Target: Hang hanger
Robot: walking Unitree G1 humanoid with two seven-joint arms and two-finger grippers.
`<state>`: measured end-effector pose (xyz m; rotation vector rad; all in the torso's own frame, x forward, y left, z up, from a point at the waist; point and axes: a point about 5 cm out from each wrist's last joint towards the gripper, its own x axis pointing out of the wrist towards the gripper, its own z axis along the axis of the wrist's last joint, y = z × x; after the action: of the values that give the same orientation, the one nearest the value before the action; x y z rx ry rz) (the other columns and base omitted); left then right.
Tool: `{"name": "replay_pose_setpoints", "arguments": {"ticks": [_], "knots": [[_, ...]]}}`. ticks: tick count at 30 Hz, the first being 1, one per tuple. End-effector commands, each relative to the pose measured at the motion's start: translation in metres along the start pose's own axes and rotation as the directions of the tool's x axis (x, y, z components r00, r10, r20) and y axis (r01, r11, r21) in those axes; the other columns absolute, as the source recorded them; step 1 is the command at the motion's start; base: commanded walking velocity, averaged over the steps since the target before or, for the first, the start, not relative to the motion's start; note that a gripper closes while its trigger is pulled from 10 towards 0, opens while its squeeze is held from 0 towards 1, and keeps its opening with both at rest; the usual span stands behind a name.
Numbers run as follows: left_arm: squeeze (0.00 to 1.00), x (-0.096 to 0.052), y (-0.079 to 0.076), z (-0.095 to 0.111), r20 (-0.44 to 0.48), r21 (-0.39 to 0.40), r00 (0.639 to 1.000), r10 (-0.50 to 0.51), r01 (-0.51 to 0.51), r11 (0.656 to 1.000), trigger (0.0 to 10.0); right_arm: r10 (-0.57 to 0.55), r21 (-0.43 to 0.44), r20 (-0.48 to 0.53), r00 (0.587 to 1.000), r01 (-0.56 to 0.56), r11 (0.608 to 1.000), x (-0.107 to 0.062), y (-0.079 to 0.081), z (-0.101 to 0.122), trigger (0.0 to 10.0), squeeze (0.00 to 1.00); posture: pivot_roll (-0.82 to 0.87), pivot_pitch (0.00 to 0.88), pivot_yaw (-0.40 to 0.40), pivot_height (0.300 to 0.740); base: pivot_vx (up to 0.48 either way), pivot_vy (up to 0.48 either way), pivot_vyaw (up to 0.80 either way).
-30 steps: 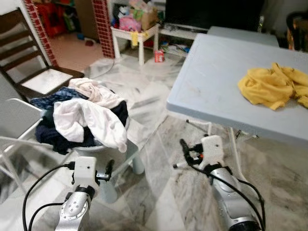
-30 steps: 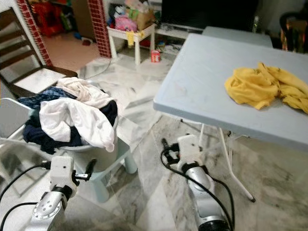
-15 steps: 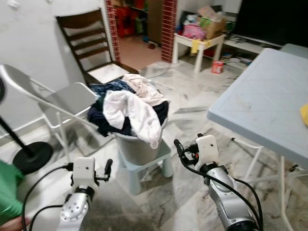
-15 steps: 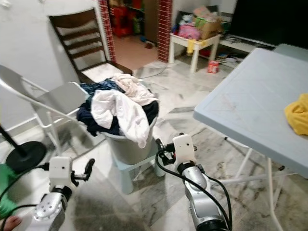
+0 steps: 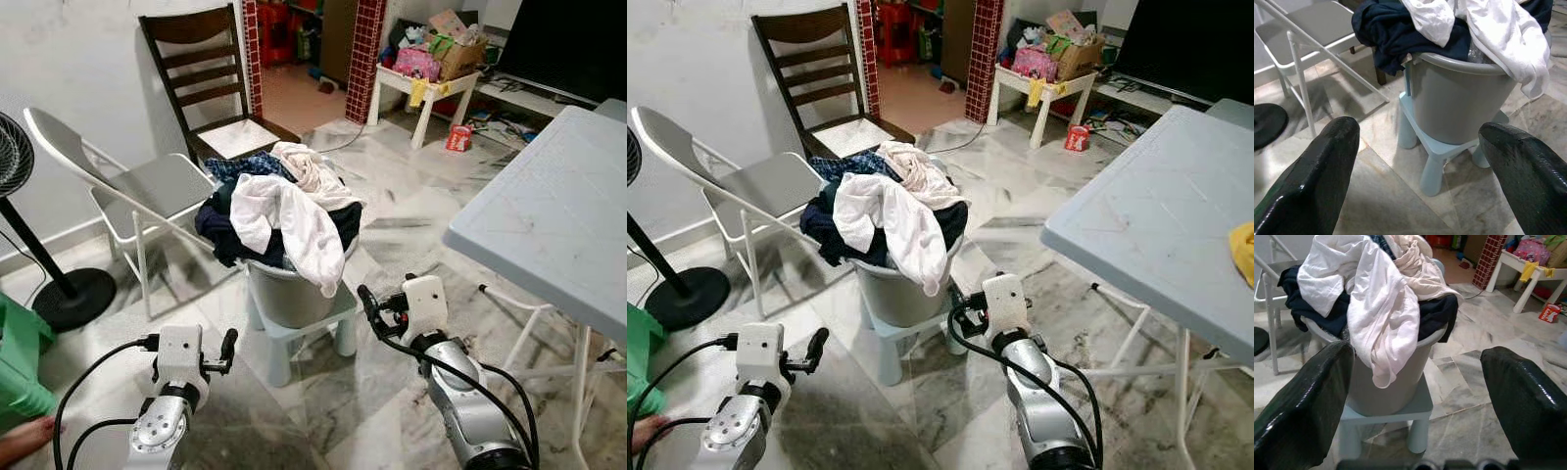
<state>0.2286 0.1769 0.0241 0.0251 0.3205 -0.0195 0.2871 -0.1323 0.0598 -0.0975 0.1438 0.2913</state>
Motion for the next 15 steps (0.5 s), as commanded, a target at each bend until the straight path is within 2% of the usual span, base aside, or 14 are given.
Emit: {"name": "replay_pose_setpoints", "arguments": {"ticks": [1,8,15], "knots": [[0.0,-0.0024,-0.0012,-0.0046,-0.02,-0.001,1.0,0.01,-0.01,1.0,10.0,0.01,0.002,-0.026,1.0,-0.01,1.0,-0.0014,-0.0016,-0.0037,10.0,0.0,0.0,0.0,-0.068,0.74,0.0,0.0,0.0],[0.0,-0.0082,-0.0029,-0.0102,-0.03,-0.025,0.999,0.038,-0.038,0.999,10.0,0.057,-0.015,-0.034,0.998,-0.057,0.998,0.002,0.001,-0.0016,10.0,0.0,0.02,0.0,-0.107,0.74,0.0,0.0,0.0],[0.0,-0.0082,-0.0001,-0.014,-0.038,-0.027,0.998,0.046,-0.047,0.999,10.0,0.076,-0.019,-0.031,0.997,-0.077,0.997,0.0073,0.0044,0.0012,10.0,0.0,0.03,0.0,-0.104,0.74,0.0,0.0,0.0]]}}
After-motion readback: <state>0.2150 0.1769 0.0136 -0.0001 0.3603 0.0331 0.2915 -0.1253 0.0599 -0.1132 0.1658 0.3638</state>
